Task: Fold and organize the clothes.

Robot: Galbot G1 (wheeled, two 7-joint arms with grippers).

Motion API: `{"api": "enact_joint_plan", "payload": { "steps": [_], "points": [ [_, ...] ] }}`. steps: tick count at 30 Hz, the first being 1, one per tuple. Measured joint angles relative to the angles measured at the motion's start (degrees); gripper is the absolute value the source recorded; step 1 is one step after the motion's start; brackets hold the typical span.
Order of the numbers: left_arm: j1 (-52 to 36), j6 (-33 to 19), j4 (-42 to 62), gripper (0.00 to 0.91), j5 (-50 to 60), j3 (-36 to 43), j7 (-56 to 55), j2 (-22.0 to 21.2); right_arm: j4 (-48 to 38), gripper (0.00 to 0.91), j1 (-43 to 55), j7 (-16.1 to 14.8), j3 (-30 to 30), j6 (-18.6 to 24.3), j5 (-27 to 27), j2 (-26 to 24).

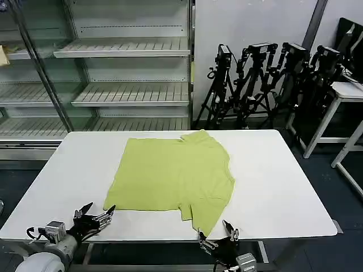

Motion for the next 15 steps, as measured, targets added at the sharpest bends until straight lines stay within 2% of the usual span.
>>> {"api": "enact_joint_plan", "payload": {
  "steps": [15],
  "points": [
    [-0.11, 1.55, -0.89, 0.010, -0.77, 0.83, 0.01, -1.02, 0.30, 0.000, 0.26, -0.63, -0.16, 0.32, 0.87, -0.56]
  ]
}}
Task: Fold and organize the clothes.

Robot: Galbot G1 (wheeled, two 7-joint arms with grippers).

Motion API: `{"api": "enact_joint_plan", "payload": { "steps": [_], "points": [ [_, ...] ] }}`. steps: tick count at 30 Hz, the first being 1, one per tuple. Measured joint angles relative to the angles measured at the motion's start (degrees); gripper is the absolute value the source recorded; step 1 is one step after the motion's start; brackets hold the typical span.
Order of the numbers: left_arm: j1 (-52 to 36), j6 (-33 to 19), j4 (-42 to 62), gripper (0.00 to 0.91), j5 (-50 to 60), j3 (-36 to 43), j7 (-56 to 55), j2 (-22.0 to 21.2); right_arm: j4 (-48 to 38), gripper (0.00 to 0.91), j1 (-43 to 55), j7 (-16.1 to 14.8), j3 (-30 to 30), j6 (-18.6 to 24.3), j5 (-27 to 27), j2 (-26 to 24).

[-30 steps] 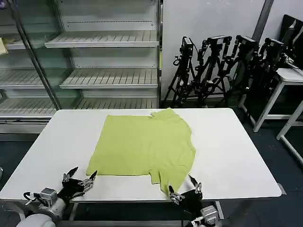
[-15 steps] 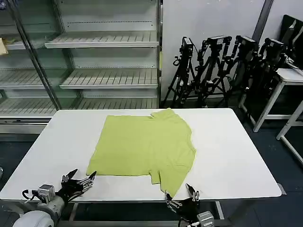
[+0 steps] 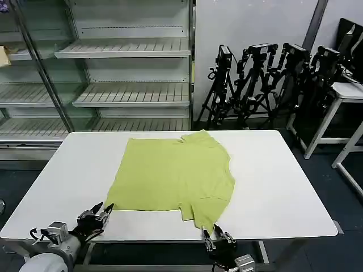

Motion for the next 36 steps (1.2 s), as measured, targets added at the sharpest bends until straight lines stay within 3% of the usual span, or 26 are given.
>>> {"api": "enact_joint_plan", "payload": {
  "steps": [16, 36],
  "points": [
    [-2.61, -1.99, -0.80, 0.010, -1.97, 0.52, 0.40, 1.07, 0.49, 0.000, 5.80, -1.94, 3.33, 0.37, 2.56, 0.73],
    [-16.54, -4.44, 8.46, 0.010, -5.17, 4.67, -0.40, 0.65, -13.00, 0.000, 23.91, -4.99, 4.70, -0.06, 3.20, 2.26]
  ]
}}
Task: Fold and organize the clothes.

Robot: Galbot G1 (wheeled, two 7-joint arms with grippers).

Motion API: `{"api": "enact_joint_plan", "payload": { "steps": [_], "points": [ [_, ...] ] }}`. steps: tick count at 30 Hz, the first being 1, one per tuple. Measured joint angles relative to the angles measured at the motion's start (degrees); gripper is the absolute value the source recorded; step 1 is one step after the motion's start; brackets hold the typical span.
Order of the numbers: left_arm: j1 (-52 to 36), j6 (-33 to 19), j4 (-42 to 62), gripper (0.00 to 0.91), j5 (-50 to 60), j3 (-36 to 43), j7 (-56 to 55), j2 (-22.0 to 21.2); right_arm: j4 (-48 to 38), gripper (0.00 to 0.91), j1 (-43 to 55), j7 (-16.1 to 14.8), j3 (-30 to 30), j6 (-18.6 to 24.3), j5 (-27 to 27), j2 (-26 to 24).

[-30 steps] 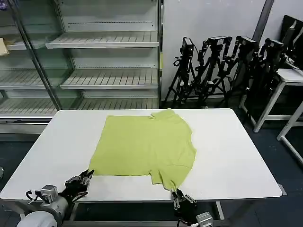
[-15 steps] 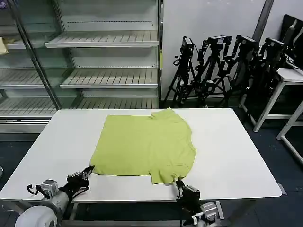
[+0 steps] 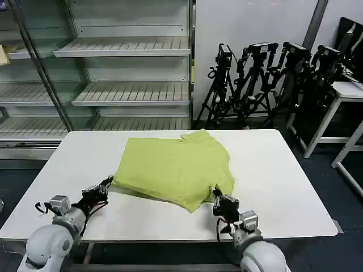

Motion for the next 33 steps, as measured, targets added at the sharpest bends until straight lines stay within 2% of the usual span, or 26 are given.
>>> {"api": "enact_joint_plan", "payload": {
  "steps": [19, 33],
  "points": [
    [-8.31, -0.04, 8.14, 0.010, 2.00, 4.75, 0.08, -1.66, -10.96, 0.000, 10.04, -4.90, -0.79, 4.25, -2.11, 1.50],
    [-11.99, -0.18, 11.69, 0.010, 3.09, 6.03, 0.21, -1.98, -16.19, 0.000, 12.55, -6.63, -1.09, 5.93, -2.76, 2.31]
  ]
}}
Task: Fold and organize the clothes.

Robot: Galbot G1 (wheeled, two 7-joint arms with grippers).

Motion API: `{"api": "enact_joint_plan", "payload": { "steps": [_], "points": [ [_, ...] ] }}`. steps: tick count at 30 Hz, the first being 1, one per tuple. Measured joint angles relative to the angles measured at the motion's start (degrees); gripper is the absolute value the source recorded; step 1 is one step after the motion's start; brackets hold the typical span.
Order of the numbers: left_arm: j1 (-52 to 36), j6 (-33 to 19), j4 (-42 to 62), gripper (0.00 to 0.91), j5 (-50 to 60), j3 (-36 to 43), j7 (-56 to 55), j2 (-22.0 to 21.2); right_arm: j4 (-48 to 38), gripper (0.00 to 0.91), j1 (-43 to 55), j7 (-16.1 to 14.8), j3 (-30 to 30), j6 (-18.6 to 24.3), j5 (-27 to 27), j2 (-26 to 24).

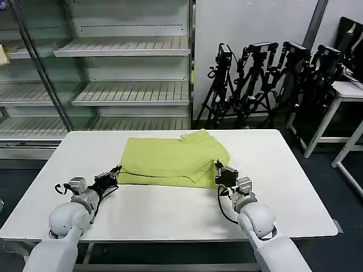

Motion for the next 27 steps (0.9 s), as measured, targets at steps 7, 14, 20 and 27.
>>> {"api": "enact_joint_plan", "payload": {
  "steps": [7, 14, 20, 27],
  "points": [
    [-1.03, -0.12, 1.64, 0.907, 1.00, 0.50, 0.35, 0.03, -1.56, 0.907, 0.71, 0.05, -0.30, 0.12, -0.69, 0.57],
    [-1.40, -0.53, 1.80, 0.907, 2.16, 0.69, 0.34, 0.12, -3.10, 0.907, 1.67, 1.15, -0.04, -0.14, -1.21, 1.45],
    [-1.02, -1.50, 1.11, 0.907, 2.33, 0.01, 0.30, 0.39, -3.60, 0.907, 1.26, 1.91, 0.71, -0.25, -0.94, 1.29],
    [1.64, -0.68, -2.72, 0.907, 1.53, -0.47, -0.36, 1.52, -0.55, 0.907, -1.81, 2.94, 1.56, -1.34, -0.44, -0.34]
  ]
}}
